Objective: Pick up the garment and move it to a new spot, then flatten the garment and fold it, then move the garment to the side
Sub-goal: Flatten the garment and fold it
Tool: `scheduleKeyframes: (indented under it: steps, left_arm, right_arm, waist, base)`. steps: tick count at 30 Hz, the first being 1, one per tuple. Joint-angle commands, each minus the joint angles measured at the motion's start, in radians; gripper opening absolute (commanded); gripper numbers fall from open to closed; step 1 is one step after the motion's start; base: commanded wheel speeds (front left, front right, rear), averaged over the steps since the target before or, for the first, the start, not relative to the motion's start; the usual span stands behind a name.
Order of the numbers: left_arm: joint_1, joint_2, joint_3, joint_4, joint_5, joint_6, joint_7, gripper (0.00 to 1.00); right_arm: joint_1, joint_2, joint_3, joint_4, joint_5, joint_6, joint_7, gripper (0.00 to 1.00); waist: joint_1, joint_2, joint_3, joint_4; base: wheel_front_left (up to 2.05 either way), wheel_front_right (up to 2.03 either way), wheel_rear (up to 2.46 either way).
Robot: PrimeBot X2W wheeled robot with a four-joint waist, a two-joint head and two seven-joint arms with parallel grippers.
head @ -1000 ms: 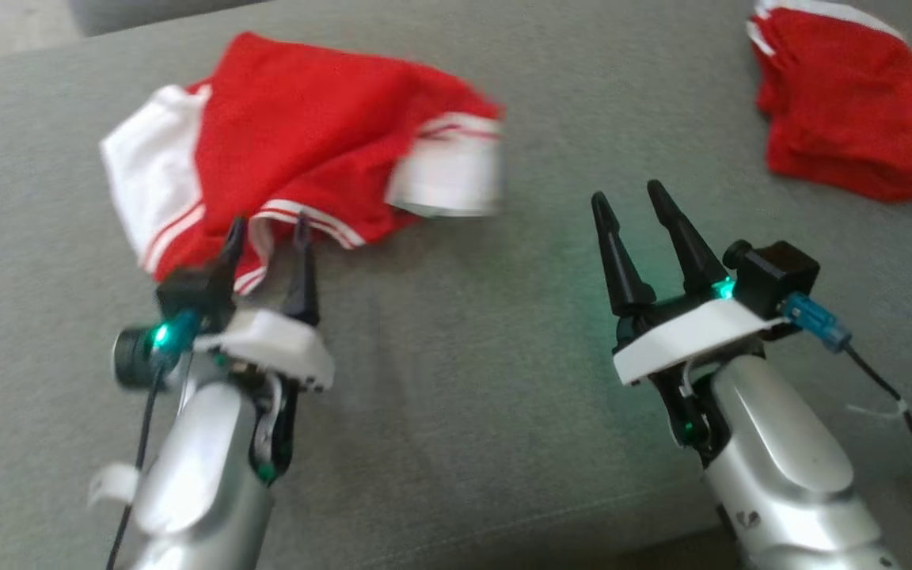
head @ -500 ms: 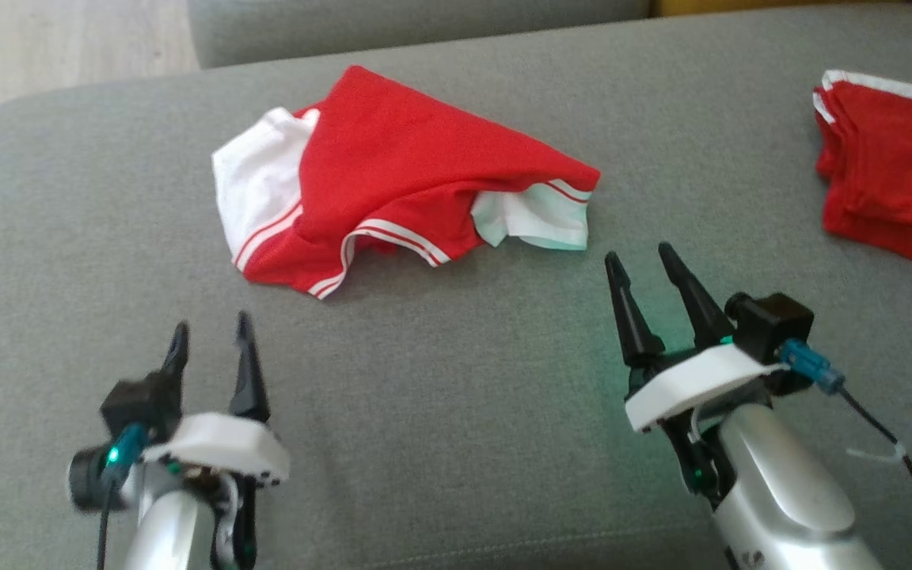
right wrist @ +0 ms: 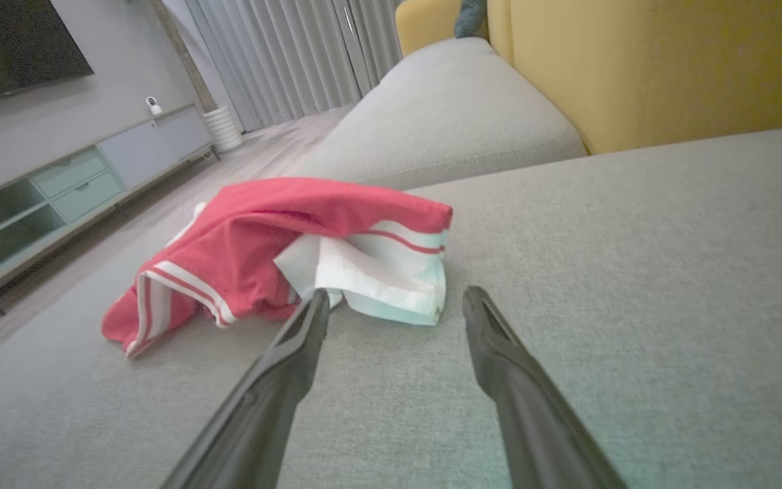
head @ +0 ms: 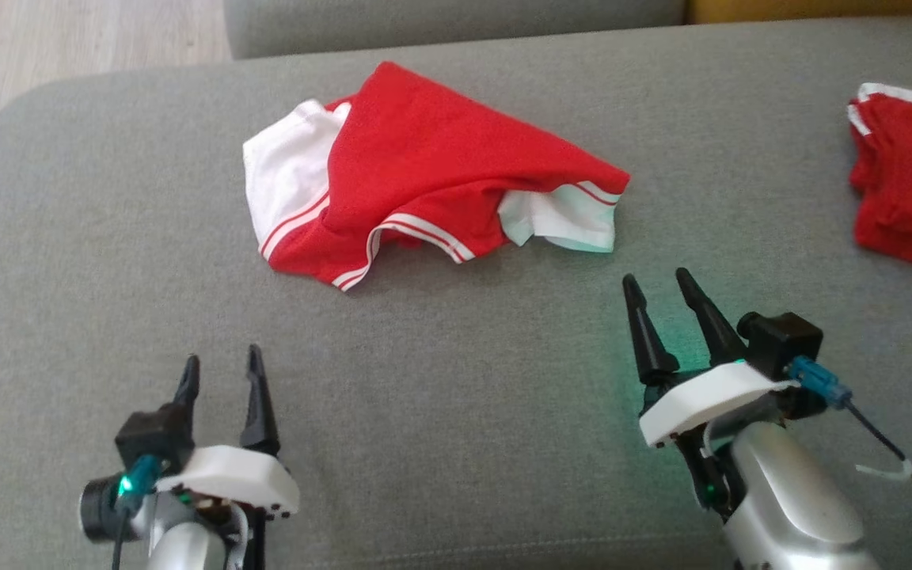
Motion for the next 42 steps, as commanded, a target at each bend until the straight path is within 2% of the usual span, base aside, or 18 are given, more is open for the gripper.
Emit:
scheduleKeyframes:
  steps: [1,14,22,23,25,30,35,36,38,42]
  left_arm:
    - [-0.049,0.011,0.024,-0.034,-0.008,-0.001,-0.005,1.00]
    - [-0.127,0.011,-0.061,-0.043,-0.026,0.006,-0.005,1.00]
    - [-0.150,0.011,-0.070,-0.047,-0.036,0.011,-0.005,1.00]
    - [-0.154,0.011,-0.068,-0.047,-0.036,0.011,-0.005,1.00]
    - [-0.162,0.011,-0.064,-0.047,-0.036,0.012,-0.005,1.00]
    - [-0.169,0.011,-0.054,-0.045,-0.035,0.014,-0.005,1.00]
    - [-0.152,0.011,-0.040,-0.044,-0.040,0.013,-0.005,1.00]
    - [-0.140,0.011,-0.036,-0.044,-0.041,0.010,-0.005,1.00]
    - [-0.128,0.011,-0.032,-0.042,-0.042,0.006,-0.005,1.00]
    - [-0.106,0.011,-0.030,-0.037,-0.045,0.002,-0.005,1.00]
  right_arm:
    - [-0.042,0.011,0.011,-0.023,-0.011,0.007,-0.011,1.00]
    - [-0.196,0.011,-0.113,0.127,-0.062,0.007,-0.011,1.00]
    - [-0.239,0.011,-0.168,0.257,-0.108,0.007,-0.011,1.00]
    - [-0.243,0.011,-0.166,0.272,-0.105,0.007,-0.011,0.77]
    - [-0.253,0.011,-0.167,0.286,-0.099,0.007,-0.011,0.00]
    - [-0.264,0.011,-0.197,0.287,-0.099,0.007,-0.011,0.00]
    - [-0.281,0.009,-0.279,0.168,-0.156,0.007,-0.011,0.00]
    - [-0.302,-0.010,-0.297,0.093,-0.191,0.007,-0.011,0.00]
    - [-0.338,-0.043,-0.292,0.026,-0.225,0.007,-0.011,0.00]
    - [-0.439,-0.123,-0.261,-0.054,-0.260,0.007,-0.011,0.00]
  waist:
    - [0.0001,0.0000,0.019,0.013]
    - [0.0001,0.0000,0.158,0.132]
    - [0.0001,0.0000,0.200,0.162]
    - [0.0001,0.0000,0.203,0.162]
    - [0.0001,0.0000,0.209,0.162]
    - [0.0001,0.0000,0.204,0.149]
    - [0.0001,0.0000,0.162,0.112]
    - [0.0001,0.0000,0.135,0.095]
    - [0.0001,0.0000,0.107,0.079]
    - [0.0001,0.0000,0.056,0.057]
  base:
    - [0.00,0.00,0.00]
    - [0.00,0.00,0.00]
    - [0.00,0.00,0.00]
    - [0.00,0.00,0.00]
    - [0.00,0.00,0.00]
    - [0.00,0.00,0.00]
    - [0.00,0.00,0.00]
    - [0.00,0.00,0.00]
    - [0.00,0.00,0.00]
    - [0.00,0.00,0.00]
